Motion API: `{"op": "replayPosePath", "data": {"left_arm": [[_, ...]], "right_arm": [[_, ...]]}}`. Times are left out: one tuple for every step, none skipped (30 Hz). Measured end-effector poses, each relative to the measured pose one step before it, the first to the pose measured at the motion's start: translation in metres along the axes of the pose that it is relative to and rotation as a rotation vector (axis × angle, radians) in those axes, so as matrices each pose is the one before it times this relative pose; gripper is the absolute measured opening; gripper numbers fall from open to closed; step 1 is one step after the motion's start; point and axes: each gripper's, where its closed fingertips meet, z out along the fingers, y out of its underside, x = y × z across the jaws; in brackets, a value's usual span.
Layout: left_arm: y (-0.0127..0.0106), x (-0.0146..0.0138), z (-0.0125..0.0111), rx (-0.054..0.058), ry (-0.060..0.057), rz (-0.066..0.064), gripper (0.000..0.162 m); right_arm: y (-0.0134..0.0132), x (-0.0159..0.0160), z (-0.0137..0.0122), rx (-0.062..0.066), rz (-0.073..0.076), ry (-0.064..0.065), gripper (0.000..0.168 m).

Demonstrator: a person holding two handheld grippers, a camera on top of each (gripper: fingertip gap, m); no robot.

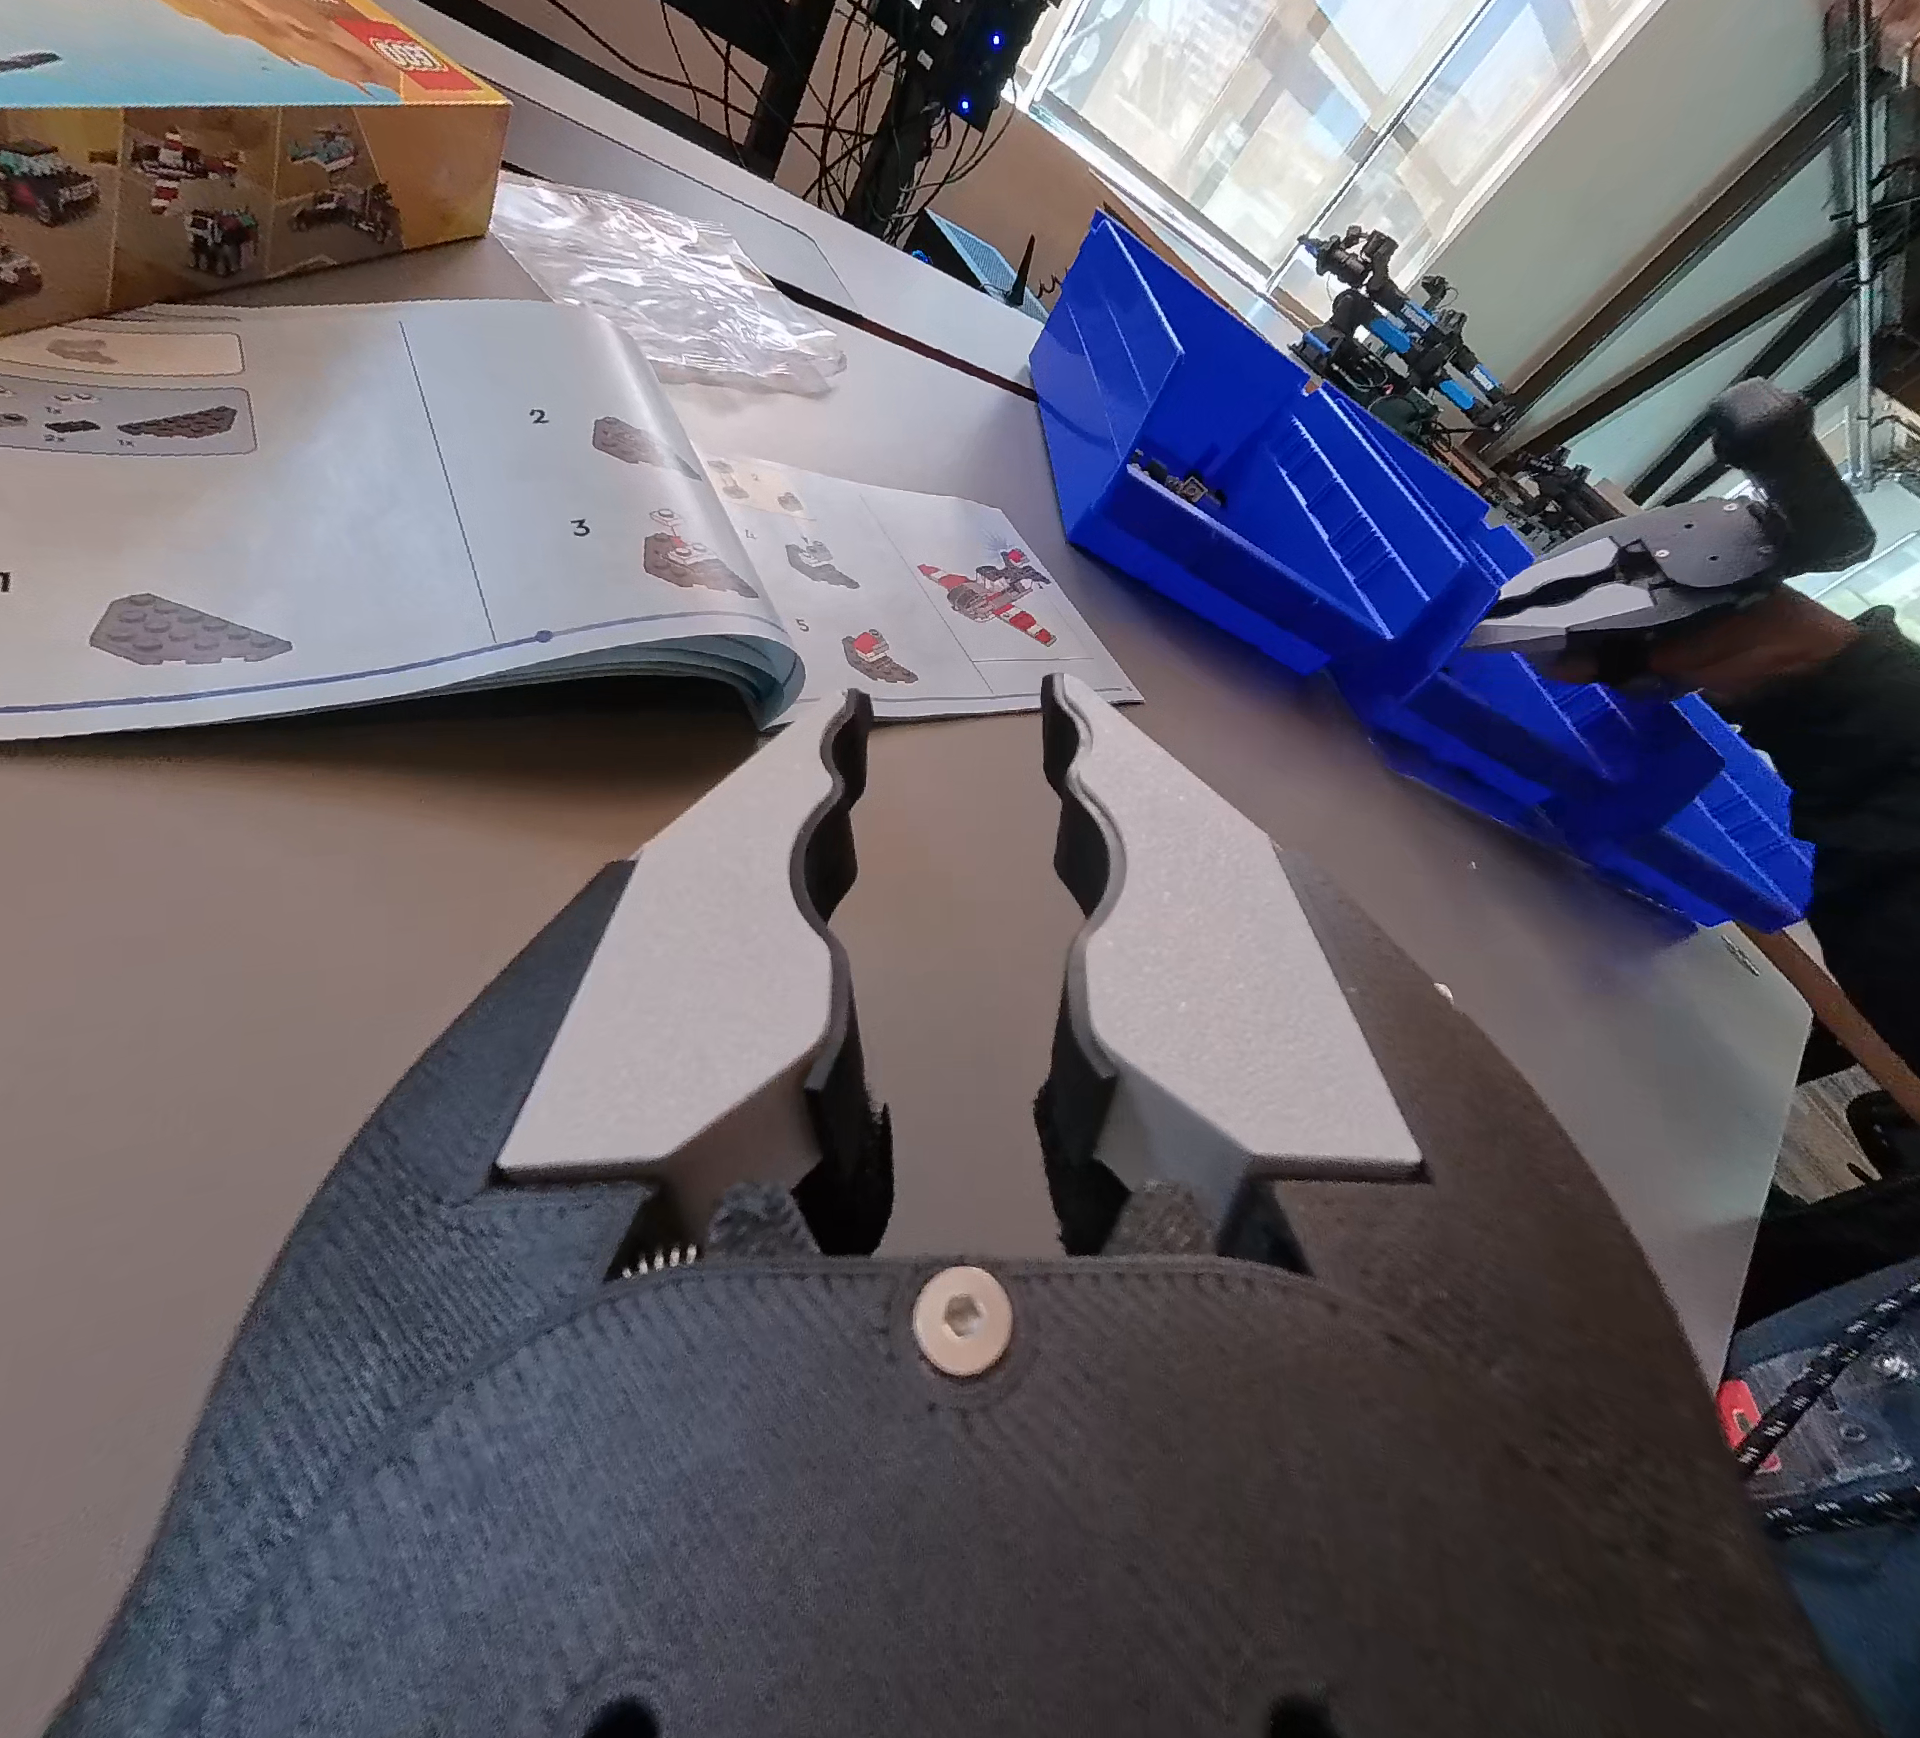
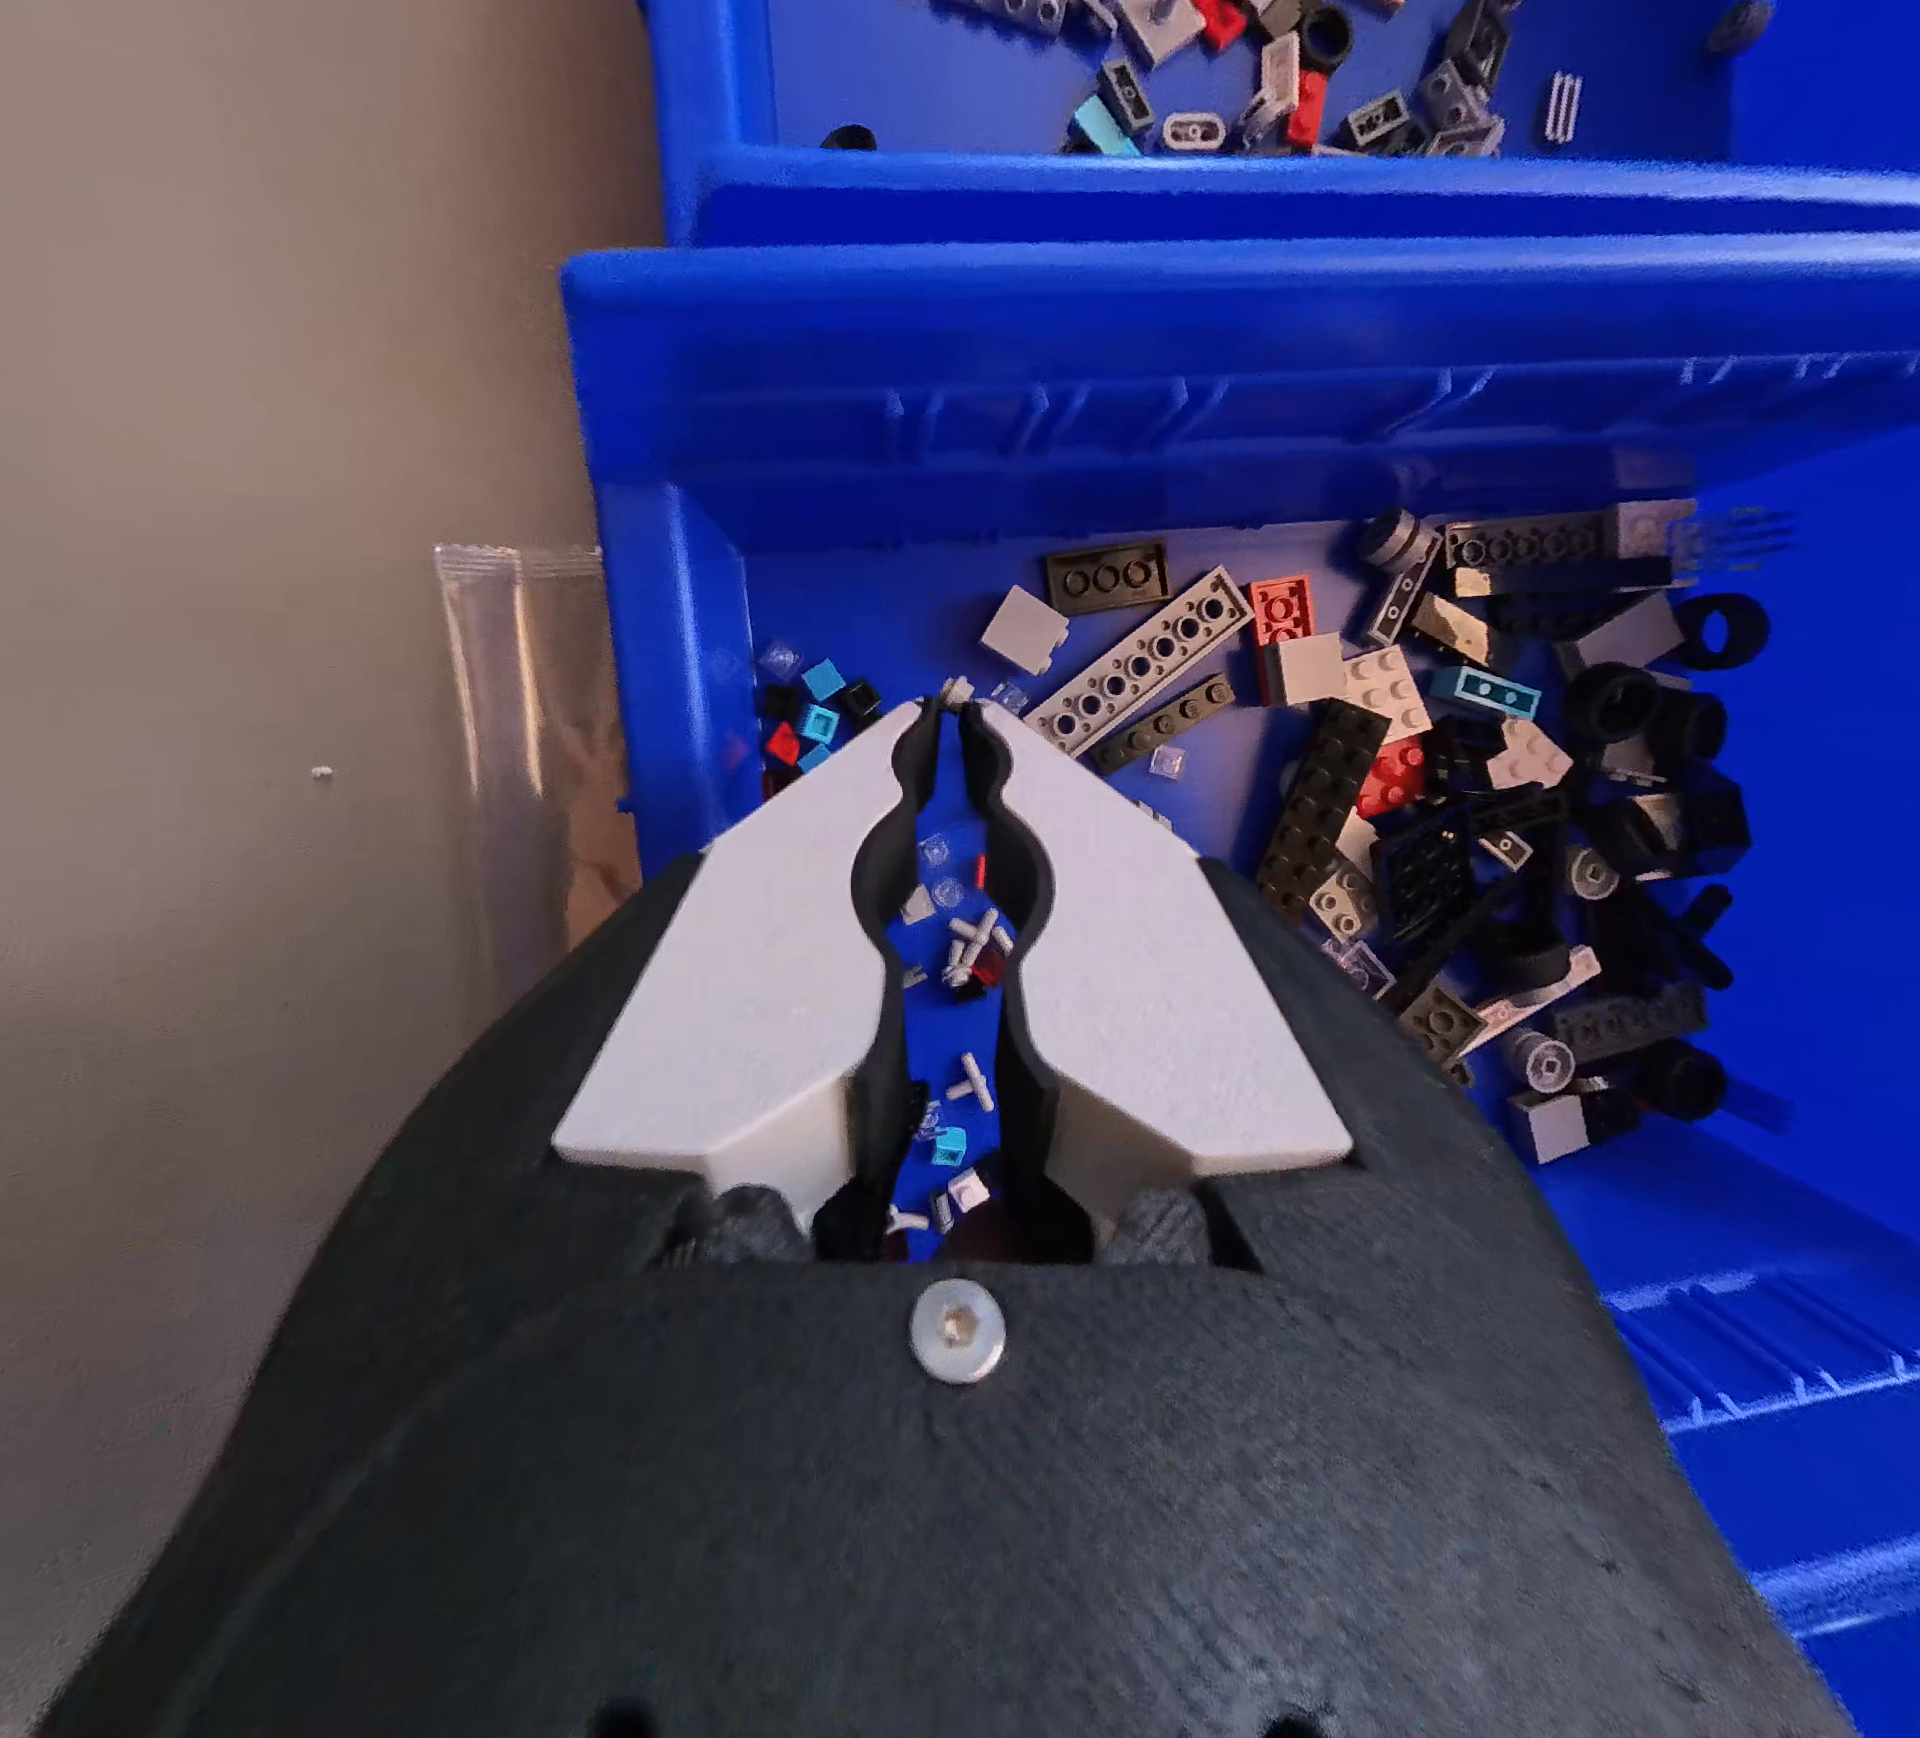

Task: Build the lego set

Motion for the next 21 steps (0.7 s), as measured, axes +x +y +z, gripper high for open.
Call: {"op": "replayPosePath", "data": {"left_arm": [[-0.00019, 0.00014, -0.00018, 0.0015, 0.0002, 0.0003, 0.034], [-0.00020, 0.00004, -0.00018, 0.0019, 0.0003, -0.0001, 0.034], [-0.00025, 0.00000, -0.00014, 0.0014, -0.0002, 0.0001, 0.034], [-0.00002, 0.00002, -0.00007, 0.0010, -0.0004, 0.0008, 0.034], [-0.00009, 0.00016, -0.00016, 0.0008, -0.0006, 0.0015, 0.034], [-0.00002, 0.00005, 0.00001, 0.0004, -0.0006, 0.0015, 0.034], [-0.00005, 0.00003, 0.00003, 0.0000, -0.0004, 0.0006, 0.034], [0.00001, -0.00001, 0.00000, 0.0000, -0.0001, -0.0001, 0.034], [-0.00001, 0.00003, 0.00000, 0.0001, 0.0001, -0.0001, 0.034], [-0.00002, 0.00006, 0.00001, 0.0001, 0.0005, 0.0002, 0.034], [-0.00001, 0.00016, -0.00007, 0.0003, 0.0011, 0.0003, 0.034], [-0.00013, 0.00026, -0.00007, 0.0006, 0.0014, 0.0002, 0.034], [-0.00007, 0.00016, -0.00010, 0.0005, 0.0015, -0.0001, 0.034], [-0.00005, 0.00020, -0.00018, 0.0006, 0.0016, 0.0000, 0.034], [-0.00013, 0.00041, -0.00008, 0.0011, 0.0020, 0.0009, 0.034], [-0.00012, 0.00048, -0.00022, 0.0012, 0.0019, 0.0023, 0.034], [0.00004, 0.00032, -0.00002, -0.0001, -0.0006, 0.0030, 0.034], [0.00066, 0.00006, 0.00047, -0.0045, -0.0027, 0.0035, 0.034], [0.00167, 0.00020, 0.00081, -0.0106, -0.0026, 0.0037, 0.034], [0.00177, 0.00042, 0.00115, -0.0124, -0.0035, 0.0067, 0.034], [0.00206, 0.00008, 0.00116, -0.0136, -0.0062, 0.0078, 0.034]], "right_arm": [[-0.00199, -0.00101, -0.00196, 0.0104, -0.0037, -0.0002, 0.004], [-0.00332, -0.00149, -0.00242, 0.0151, -0.0048, -0.0002, 0.004], [-0.00495, -0.00284, -0.00298, 0.0212, -0.0071, -0.0019, 0.004], [-0.00721, -0.00491, -0.00379, 0.0305, -0.0067, -0.0085, 0.004], [-0.00947, -0.00706, -0.00417, 0.0401, -0.0063, -0.0135, 0.004], [-0.01017, -0.00819, -0.00369, 0.0406, -0.0040, -0.0145, 0.004], [-0.01029, -0.00916, -0.00296, 0.0382, -0.0047, -0.0136, 0.004], [-0.01031, -0.01006, -0.00214, 0.0369, -0.0058, -0.0137, 0.004], [-0.01006, -0.01065, -0.00098, 0.0344, -0.0052, -0.0132, 0.004], [-0.00982, -0.01120, 0.00067, 0.0324, -0.0049, -0.0134, 0.004], [-0.00936, -0.01243, 0.00262, 0.0306, -0.0026, -0.0179, 0.004], [-0.00880, -0.01373, 0.00504, 0.0294, -0.0009, -0.0244, 0.004], [-0.00780, -0.01516, 0.00764, 0.0261, -0.0009, -0.0315, 0.004], [-0.00635, -0.01463, 0.00988, 0.0207, -0.0042, -0.0288, 0.004], [-0.00450, -0.01346, 0.01197, 0.0165, -0.0045, -0.0266, 0.004], [-0.00177, -0.01193, 0.01386, 0.0067, 0.0000, -0.0256, 0.004], [0.00296, -0.00939, 0.01531, -0.0172, 0.0011, -0.0192, 0.004], [0.00679, -0.00590, 0.01569, -0.0426, -0.0051, -0.0029, 0.004], [0.00750, -0.00336, 0.01456, -0.0506, -0.0161, 0.0108, 0.004], [0.00566, -0.00277, 0.01259, -0.0426, -0.0148, 0.0088, 0.004], [0.00245, -0.00365, 0.01045, -0.0229, -0.0034, -0.0049, 0.004]]}}
